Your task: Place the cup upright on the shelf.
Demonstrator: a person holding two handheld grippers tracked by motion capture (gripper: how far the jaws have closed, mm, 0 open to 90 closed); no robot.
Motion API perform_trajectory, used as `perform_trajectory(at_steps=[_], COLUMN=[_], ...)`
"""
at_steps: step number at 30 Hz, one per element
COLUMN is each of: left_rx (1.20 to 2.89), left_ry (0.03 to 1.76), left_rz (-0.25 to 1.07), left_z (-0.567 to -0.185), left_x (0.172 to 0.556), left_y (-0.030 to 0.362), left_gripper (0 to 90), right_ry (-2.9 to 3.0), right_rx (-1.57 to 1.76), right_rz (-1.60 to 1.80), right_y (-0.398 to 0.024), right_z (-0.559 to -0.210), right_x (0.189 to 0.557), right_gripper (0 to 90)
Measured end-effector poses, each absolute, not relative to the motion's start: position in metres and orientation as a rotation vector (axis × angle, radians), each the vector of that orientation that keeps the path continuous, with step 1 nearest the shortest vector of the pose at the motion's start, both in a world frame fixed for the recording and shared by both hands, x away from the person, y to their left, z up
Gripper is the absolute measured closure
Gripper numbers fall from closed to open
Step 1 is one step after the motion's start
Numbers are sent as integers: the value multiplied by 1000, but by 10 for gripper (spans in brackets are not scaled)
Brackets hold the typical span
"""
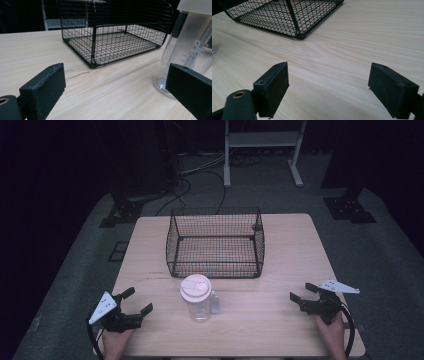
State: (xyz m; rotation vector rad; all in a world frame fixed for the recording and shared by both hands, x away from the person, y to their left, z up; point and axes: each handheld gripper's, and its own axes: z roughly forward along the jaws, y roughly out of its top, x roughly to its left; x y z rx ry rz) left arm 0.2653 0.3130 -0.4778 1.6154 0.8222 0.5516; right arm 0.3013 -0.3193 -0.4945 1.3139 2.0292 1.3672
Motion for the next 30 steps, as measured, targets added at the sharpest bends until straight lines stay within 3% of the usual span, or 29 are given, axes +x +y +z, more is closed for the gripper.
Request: perform_trajectory(at_steps=[30], left_rx=[1632], left_ry=[731], left_rz=[524], left_z=[-473], left_x=[260], left_y=[295], left_gripper=[18], right_ry=[2029], right_rx=[1315], right_rz=[1357], right_y=[-319], right_z=[-495], right_x=[301], right_gripper=[157])
